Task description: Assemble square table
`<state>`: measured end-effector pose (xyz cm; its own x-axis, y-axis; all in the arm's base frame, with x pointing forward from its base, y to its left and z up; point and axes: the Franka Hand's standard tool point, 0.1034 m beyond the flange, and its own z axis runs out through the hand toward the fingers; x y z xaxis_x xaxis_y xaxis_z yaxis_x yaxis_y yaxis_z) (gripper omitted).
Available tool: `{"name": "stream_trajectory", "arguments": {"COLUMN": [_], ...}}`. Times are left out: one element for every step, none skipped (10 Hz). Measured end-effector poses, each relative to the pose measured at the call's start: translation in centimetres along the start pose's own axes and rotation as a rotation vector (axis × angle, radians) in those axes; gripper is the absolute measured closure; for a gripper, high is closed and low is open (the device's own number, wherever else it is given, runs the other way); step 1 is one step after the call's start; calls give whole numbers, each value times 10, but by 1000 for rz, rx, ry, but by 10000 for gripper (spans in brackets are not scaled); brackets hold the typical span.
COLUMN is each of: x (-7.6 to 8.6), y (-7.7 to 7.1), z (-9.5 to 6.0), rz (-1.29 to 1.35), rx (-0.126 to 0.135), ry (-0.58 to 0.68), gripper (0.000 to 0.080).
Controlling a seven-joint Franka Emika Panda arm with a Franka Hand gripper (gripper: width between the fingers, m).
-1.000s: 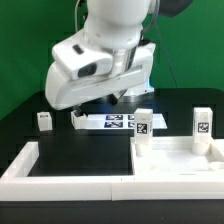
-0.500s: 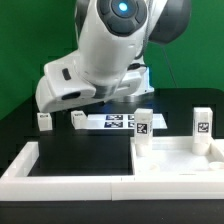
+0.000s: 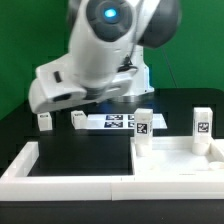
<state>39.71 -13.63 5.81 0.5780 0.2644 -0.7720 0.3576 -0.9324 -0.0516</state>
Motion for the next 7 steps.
{"name": "stream_trajectory", "arguments": {"x": [-3,-1,-1,-1,0,-2,-3], "y": [-4,-3,-3,-4,-5,-15,-24], "z": [12,8,8,8,12,29,51], "rz": [-4,-6,-6,-7,16,80,85], "rx": [12,7,6,6,12,39,46], "ry": [-16,-10,-9,-11,-16,-42,-57], "gripper": [150,150,150,150,150,150,150]}}
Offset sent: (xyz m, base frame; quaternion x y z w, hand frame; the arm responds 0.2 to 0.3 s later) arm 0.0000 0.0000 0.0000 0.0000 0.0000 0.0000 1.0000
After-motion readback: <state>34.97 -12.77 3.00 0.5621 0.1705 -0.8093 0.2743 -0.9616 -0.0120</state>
